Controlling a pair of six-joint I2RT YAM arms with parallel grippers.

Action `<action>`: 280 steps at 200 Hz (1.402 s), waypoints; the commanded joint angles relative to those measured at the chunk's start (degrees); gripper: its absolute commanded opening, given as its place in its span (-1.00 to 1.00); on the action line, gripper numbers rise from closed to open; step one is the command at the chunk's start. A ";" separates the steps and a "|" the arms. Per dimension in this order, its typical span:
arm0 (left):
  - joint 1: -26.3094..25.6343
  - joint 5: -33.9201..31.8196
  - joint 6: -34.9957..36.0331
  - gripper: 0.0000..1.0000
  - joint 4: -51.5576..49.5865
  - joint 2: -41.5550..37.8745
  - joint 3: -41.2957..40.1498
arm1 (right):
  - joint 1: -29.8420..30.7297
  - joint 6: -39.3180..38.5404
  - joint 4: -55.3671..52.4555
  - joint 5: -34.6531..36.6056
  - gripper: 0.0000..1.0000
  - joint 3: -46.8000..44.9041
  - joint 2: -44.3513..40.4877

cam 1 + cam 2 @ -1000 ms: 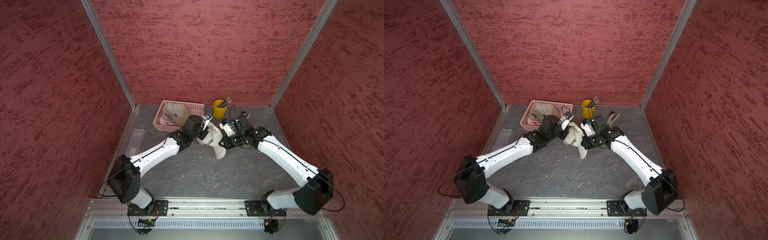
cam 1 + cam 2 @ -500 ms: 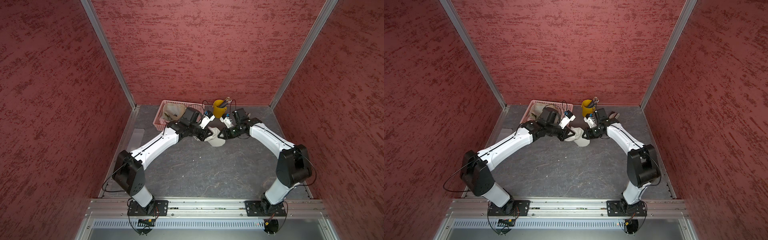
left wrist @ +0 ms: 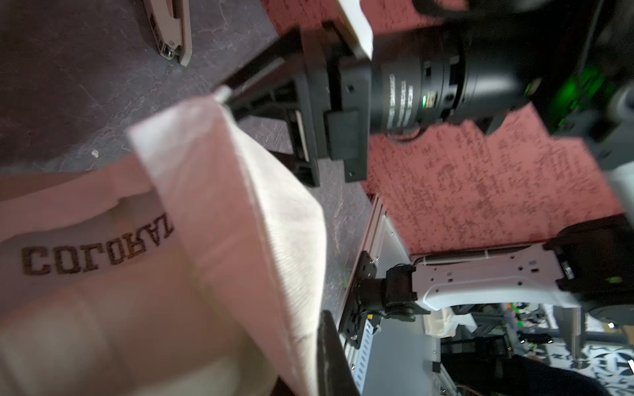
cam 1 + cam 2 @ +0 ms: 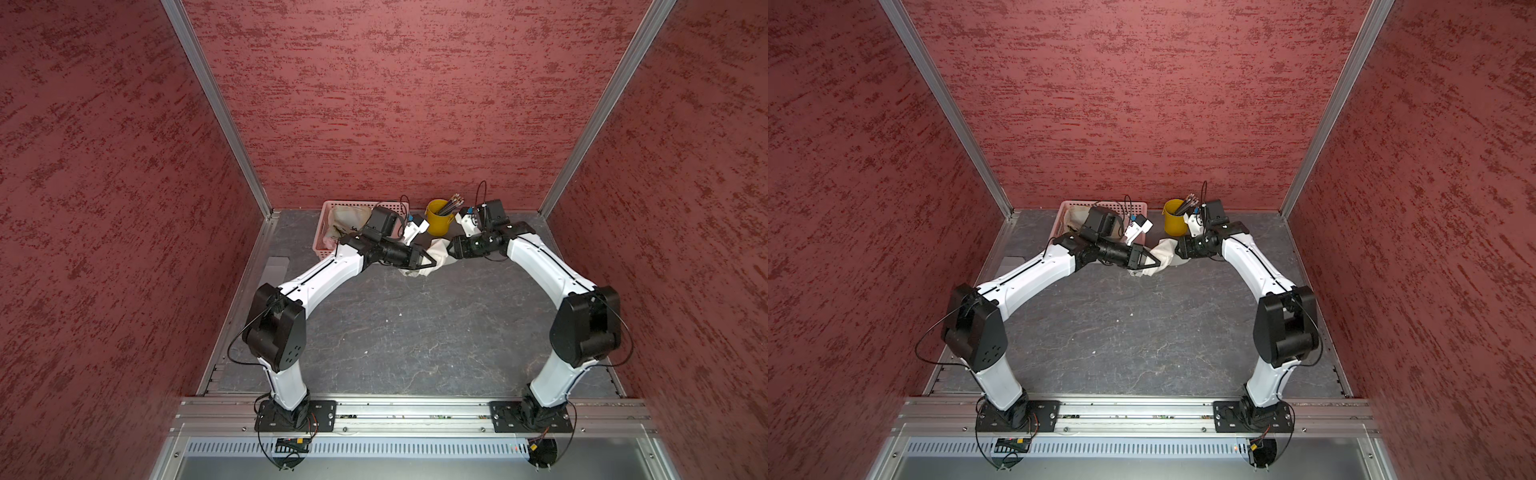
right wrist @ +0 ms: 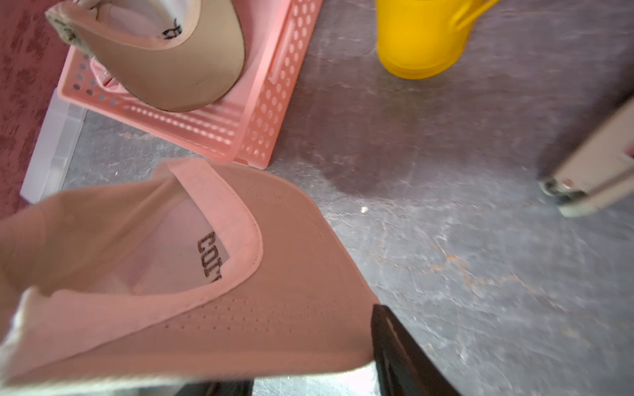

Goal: Turn the baseball cap inside out
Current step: Turn over the baseball cap.

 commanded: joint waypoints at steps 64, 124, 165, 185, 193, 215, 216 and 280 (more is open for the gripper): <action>2.69 1.83 -15.33 -1.00 4.89 3.57 7.20 | -0.64 9.28 9.07 1.11 0.35 -23.12 -29.12; 1.47 1.55 -18.37 -1.00 10.15 3.79 6.17 | 5.09 23.93 35.01 -5.48 0.36 -35.20 -36.49; 0.45 1.21 -19.23 -1.00 11.45 4.57 7.12 | 5.55 27.14 43.65 -7.14 0.37 -35.83 -30.14; -0.17 1.24 -19.29 -1.00 11.49 4.86 7.62 | 5.91 28.28 46.08 -8.52 0.36 -34.47 -26.50; -0.24 1.27 -19.33 -1.00 11.69 4.94 7.65 | 6.25 28.34 45.80 -8.86 0.37 -33.30 -25.18; -0.39 2.00 -20.25 -1.00 13.33 4.85 7.32 | 6.56 28.29 44.46 -8.38 0.35 -31.19 -22.13; -0.44 2.03 -20.32 -1.00 13.44 4.85 7.28 | 6.54 28.36 44.63 -8.43 0.34 -31.23 -21.99; 0.40 3.59 -21.35 -1.00 15.60 4.26 5.29 | 6.68 31.32 52.34 -14.62 -0.63 -32.03 -18.09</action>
